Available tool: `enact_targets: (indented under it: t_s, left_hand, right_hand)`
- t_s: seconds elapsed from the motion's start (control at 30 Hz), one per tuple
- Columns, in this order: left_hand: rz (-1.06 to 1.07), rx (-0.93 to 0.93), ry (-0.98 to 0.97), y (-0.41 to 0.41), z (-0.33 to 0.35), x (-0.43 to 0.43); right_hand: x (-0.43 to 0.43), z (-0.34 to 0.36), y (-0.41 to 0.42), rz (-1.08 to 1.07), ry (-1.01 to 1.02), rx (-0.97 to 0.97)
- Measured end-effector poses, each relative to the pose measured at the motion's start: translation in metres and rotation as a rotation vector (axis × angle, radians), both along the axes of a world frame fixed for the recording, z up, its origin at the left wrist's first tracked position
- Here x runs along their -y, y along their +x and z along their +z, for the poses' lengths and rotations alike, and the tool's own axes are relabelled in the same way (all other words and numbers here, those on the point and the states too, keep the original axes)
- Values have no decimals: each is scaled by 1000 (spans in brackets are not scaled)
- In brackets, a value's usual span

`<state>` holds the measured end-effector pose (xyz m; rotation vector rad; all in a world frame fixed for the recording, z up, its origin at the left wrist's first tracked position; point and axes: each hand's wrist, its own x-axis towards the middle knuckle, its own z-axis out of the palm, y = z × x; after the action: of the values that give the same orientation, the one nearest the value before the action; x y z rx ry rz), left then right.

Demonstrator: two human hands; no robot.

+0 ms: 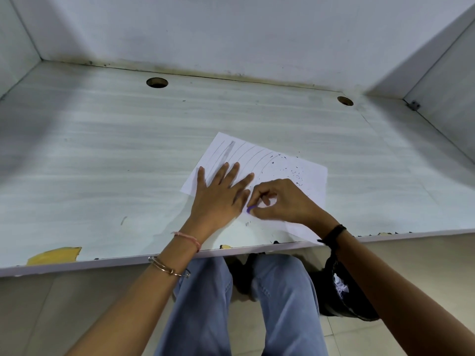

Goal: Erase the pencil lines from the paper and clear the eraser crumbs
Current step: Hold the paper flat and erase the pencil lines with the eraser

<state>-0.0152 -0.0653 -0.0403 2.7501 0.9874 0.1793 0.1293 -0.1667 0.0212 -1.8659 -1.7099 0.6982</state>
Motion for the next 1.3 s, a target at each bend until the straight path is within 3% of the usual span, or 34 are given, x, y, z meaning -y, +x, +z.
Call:
enact_targets:
  t_s: [0.1,0.27,0.43,0.57,0.73,0.9,1.07,1.3]
  left_hand:
    - [4,-4,-23,1,0,-1]
    - [-9,-6,-6,0,0,0]
    - [3,13,3,0,-2,-1]
    - [-2,3,16,0,-1,1]
    - [2,-4,11,0,-1,-1]
    - [-5,-4,13,0,0,1]
    - [1,12,-10,0,0,0]
    - [-7,13,-1,0,1,1]
  right_hand:
    - [-8,-1,0,-161,93,11]
    - [2,4,-4,34,-71,-21]
    - [-10,4,-1,-187,75,7]
    - [2,7,-5,28,-86,-10]
    - [-9,8,-3,-158,61,19]
    - [-1,12,-3,45,-119,32]
    - [-11,9,-6,-164,58,34]
    - [8,12,3,80,-144,-50]
